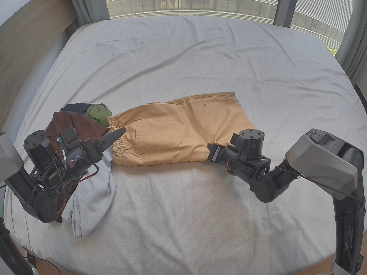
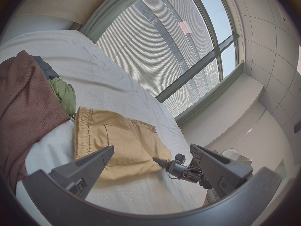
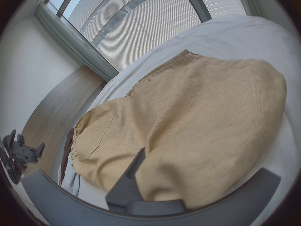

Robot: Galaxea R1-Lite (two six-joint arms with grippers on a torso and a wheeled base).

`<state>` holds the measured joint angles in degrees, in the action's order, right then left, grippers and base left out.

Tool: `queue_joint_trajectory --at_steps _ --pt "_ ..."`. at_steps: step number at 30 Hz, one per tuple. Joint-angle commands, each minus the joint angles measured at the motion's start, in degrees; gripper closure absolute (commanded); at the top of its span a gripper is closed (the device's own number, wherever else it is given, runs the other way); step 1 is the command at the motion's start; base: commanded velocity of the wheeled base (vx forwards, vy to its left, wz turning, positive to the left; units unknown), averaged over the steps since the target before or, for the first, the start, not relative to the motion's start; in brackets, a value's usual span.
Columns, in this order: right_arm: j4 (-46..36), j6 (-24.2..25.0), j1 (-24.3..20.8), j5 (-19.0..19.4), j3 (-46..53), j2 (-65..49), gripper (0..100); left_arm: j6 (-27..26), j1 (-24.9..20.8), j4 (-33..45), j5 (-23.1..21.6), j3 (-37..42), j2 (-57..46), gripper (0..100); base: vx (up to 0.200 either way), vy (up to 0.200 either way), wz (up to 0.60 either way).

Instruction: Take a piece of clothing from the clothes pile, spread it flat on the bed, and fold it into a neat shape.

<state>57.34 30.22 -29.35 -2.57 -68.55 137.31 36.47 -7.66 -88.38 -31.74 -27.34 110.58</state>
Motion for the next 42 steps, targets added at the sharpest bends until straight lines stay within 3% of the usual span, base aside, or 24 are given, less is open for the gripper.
queue_joint_trajectory --at_steps 1,7,10,20,36,37,42 --pt "3.83 -3.24 -0.88 -2.35 8.87 -5.57 100 0.09 0.54 -0.04 -0.07 -0.08 0.25 0 0.000 0.000 0.00" --pt "6.90 -3.59 -1.06 -2.79 15.73 -7.94 100 0.18 0.62 -0.04 -0.07 -0.17 0.25 0 0.000 0.000 0.00" --pt "11.03 -4.20 -0.88 -2.79 25.04 -10.84 100 0.18 0.89 -0.04 -0.16 -0.52 0.25 0 0.000 0.000 0.00" --pt "17.01 -5.79 -0.97 -2.61 41.21 -14.71 100 0.18 0.89 -0.04 -0.16 -0.43 0.43 0 0.000 0.000 0.00" --pt "22.02 -6.75 -0.79 -2.53 44.55 -11.46 100 0.09 0.80 -0.04 -0.16 -0.34 0.60 0 0.000 0.000 0.00" --pt "22.55 -6.75 -0.70 -2.53 44.55 -11.02 0 0.09 0.80 -0.04 -0.16 -0.34 0.60 0 0.000 0.000 0.00" --pt "22.90 -6.84 -1.41 -2.35 45.87 -10.66 0 0.09 0.80 -0.04 -0.16 -0.34 0.60 0 0.000 0.000 0.00"
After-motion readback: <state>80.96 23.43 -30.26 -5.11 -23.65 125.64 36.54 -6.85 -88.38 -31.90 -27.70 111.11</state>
